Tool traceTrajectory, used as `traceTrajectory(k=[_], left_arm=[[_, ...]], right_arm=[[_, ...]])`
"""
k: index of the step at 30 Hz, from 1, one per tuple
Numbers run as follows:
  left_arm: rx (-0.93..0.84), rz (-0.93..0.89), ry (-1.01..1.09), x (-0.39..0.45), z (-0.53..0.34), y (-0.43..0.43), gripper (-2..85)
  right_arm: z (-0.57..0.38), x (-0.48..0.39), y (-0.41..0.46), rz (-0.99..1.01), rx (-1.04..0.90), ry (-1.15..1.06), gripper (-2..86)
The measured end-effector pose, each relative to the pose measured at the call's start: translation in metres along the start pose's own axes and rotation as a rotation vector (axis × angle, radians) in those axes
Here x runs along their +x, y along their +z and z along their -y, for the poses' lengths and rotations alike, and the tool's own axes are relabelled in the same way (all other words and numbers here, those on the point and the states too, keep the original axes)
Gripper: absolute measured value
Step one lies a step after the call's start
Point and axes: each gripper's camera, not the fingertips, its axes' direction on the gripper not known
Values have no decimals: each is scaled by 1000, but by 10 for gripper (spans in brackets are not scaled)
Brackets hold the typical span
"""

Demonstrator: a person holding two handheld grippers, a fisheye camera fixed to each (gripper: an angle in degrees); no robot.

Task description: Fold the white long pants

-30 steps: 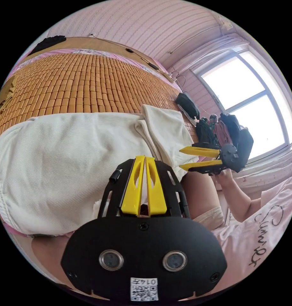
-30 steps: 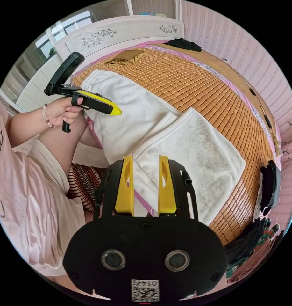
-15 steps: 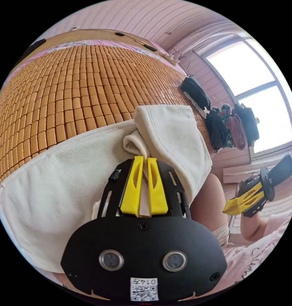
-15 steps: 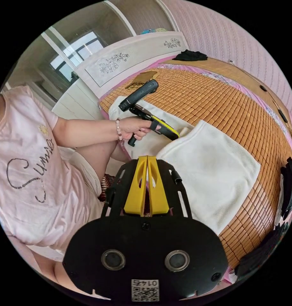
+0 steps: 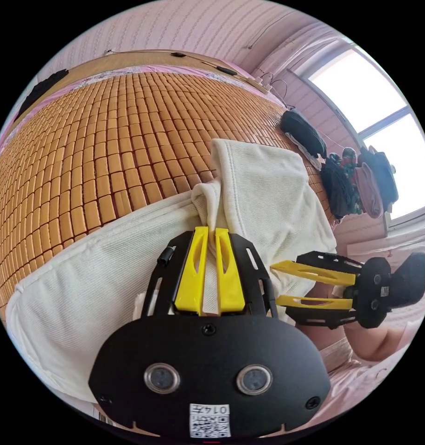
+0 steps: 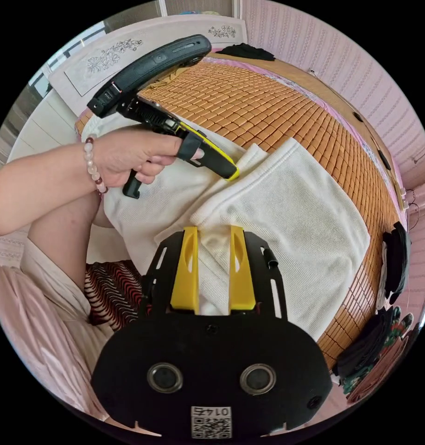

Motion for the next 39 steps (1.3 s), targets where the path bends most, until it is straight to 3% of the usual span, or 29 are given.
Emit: traceTrajectory(k=[1, 7, 9, 12, 17, 23, 26, 28, 33, 36, 39], left_arm=[[-1, -3, 1, 0, 0, 0, 26], [-1, -42, -19, -3, -3, -6, 31], [3, -83, -54, -8, -6, -9, 36], [15, -131, -97, -17, -13, -17, 37], [94, -139, -178, -27, -31, -47, 5], [133, -263, -169, -4, -57, -56, 61], [-14, -140, -88, 22, -61, -30, 77], [-16, -89, -53, 31, -68, -21, 78], [-6, -57, -23, 44, -78, -23, 77], [6, -25, 0, 53, -85, -24, 77], [15, -18, 8, 59, -91, -27, 80]], right_arm=[[-1, 8, -12, 35, 37, 14, 38], [-2, 9, -78, 138, 170, -71, 15], [1, 0, -73, 180, 142, -122, 14], [10, 7, -14, 192, -45, -97, 15], [15, 11, -25, 170, -25, -153, 18], [28, 22, -7, 229, -111, -204, 31], [36, 38, -15, 288, -123, -207, 55], [44, 56, -33, 354, -130, -239, 79], [103, 125, -84, 144, 86, -218, 102], [164, 144, -54, 120, -10, -301, 134], [204, 149, 10, 214, -286, -390, 133]])
